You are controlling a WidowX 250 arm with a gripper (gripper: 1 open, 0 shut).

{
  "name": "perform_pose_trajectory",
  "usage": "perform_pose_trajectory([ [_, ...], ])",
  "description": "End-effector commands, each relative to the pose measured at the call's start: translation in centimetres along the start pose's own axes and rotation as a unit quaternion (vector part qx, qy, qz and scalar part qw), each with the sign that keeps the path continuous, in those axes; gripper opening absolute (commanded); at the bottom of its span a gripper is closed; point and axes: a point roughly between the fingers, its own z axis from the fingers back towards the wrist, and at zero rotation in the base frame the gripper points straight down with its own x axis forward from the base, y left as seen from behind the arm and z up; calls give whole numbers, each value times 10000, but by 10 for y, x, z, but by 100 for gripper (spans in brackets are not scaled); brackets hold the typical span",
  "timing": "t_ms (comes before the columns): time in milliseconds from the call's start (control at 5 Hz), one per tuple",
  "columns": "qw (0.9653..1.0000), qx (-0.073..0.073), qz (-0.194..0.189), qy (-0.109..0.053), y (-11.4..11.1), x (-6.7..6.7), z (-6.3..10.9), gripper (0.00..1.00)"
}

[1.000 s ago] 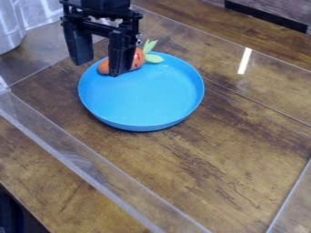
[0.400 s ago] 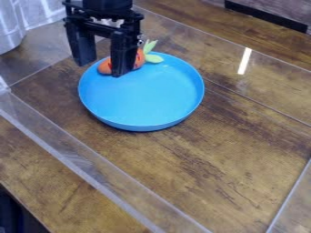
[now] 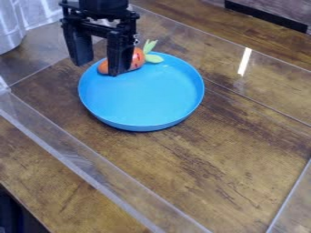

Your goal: Put the carrot in the blue tray

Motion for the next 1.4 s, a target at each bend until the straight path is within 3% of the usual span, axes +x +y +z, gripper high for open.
perform_pose_trajectory([
  [0,9998,1,52,-192,6,3,8,100],
  [1200,9997,-139,-1,-200,20,17,5,100],
])
